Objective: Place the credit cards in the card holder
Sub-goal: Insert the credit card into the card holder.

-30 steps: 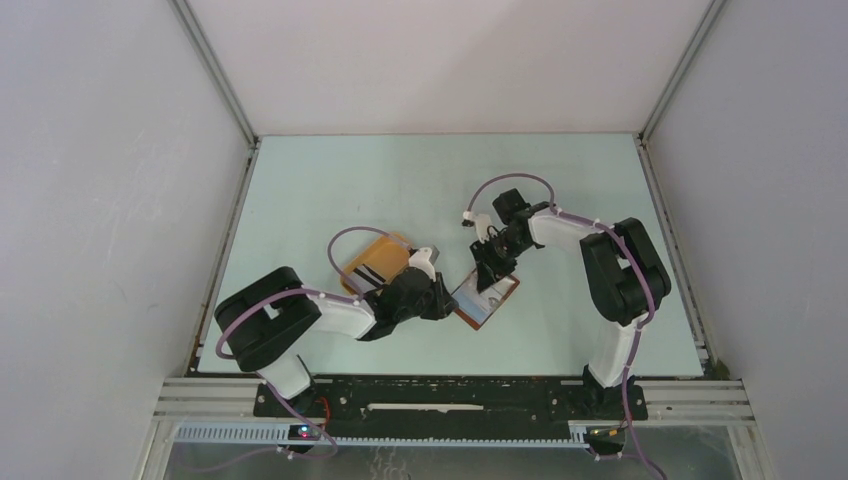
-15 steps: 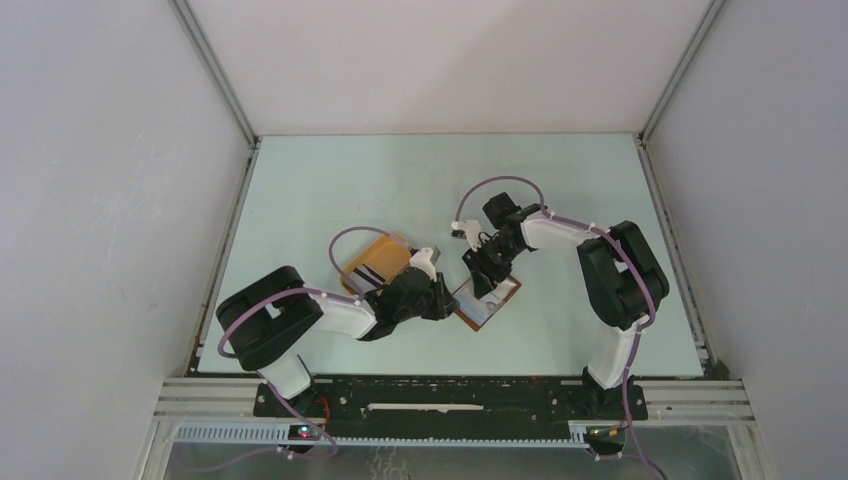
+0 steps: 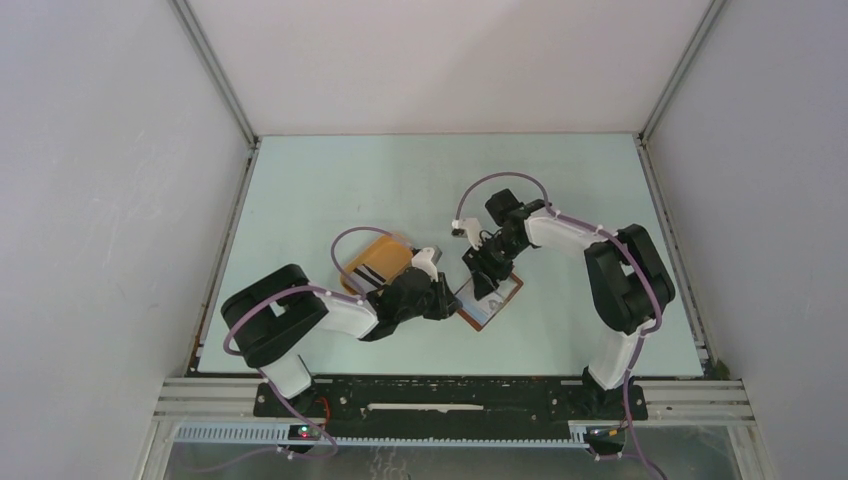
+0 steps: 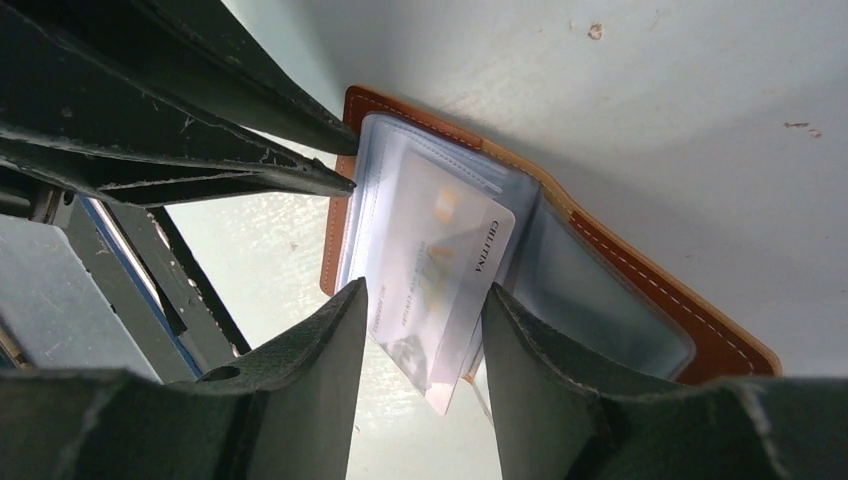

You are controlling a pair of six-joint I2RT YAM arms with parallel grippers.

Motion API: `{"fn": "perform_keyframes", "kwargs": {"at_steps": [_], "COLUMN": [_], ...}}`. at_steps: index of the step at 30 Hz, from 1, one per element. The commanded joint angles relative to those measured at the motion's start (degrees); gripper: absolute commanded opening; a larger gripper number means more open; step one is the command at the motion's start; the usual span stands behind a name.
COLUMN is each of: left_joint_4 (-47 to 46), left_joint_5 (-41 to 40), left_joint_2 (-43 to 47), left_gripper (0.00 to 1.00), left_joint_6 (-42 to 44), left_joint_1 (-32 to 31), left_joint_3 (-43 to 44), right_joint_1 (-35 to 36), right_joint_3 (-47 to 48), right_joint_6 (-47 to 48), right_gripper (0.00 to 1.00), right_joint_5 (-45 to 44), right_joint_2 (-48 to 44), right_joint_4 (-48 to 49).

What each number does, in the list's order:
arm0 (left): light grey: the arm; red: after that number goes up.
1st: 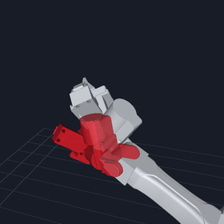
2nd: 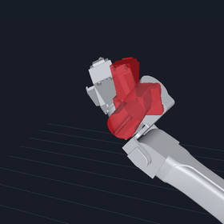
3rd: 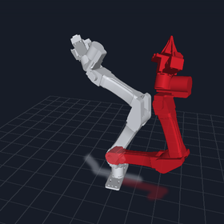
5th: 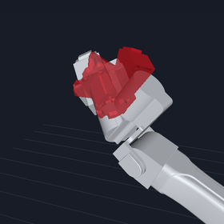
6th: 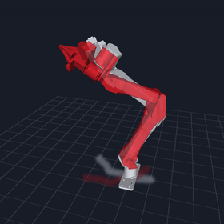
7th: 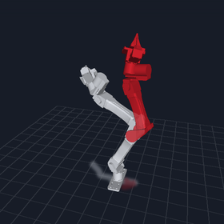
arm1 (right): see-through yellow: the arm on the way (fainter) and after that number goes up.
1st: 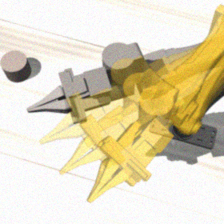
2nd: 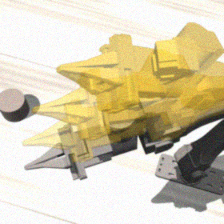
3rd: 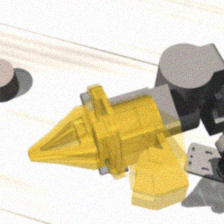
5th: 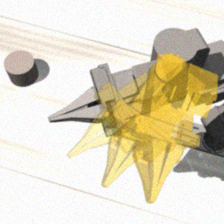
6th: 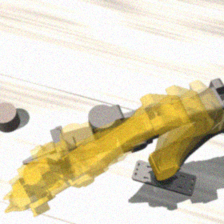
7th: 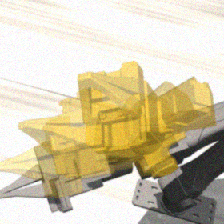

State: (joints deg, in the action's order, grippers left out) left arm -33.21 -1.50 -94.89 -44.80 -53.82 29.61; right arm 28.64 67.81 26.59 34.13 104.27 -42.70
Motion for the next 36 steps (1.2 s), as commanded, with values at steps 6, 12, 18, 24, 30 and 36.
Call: {"fn": "perform_keyframes", "kwargs": {"at_steps": [6,12,18,24,30,36], "left_joint_4": [1.8,0.8,0.6,1.4,1.7,4.2], "left_joint_5": [1.1,2.5,-0.4,-1.5,-2.9,-3.7], "left_joint_2": [-2.3,-2.0,4.0,10.5,18.3,33.7], "left_gripper": [0.24,0.24,0.27,0.32,0.33,0.37], "left_joint_6": [0.7,0.5,0.9,3.6,8.1,20.8], "left_joint_1": [-0.1,-0.1,-0.1,-0.1,-0.2,-0.1], "left_joint_3": [-1.7,-2.3,-5.9,-7.9,-10.8,-13.3], "right_joint_1": [1.7,3.6,1.3,1.6,1.7,-0.3], "right_joint_3": [1.8,2.2,2.5,2.2,2.2,-0.4], "right_joint_6": [-0.7,0.8,3.5,8.1,12.1,11.0], "right_gripper": [0.53,0.53,0.59,0.62,0.59,0.74], "right_joint_5": [0.1,0.8,1.2,2.6,5.7,17.6], "right_joint_2": [2.8,1.5,-6.6,-12.8,-24.0,-38.3], "right_joint_4": [0.3,-0.9,-2.7,-5.8,-7.5,-0.2]}}
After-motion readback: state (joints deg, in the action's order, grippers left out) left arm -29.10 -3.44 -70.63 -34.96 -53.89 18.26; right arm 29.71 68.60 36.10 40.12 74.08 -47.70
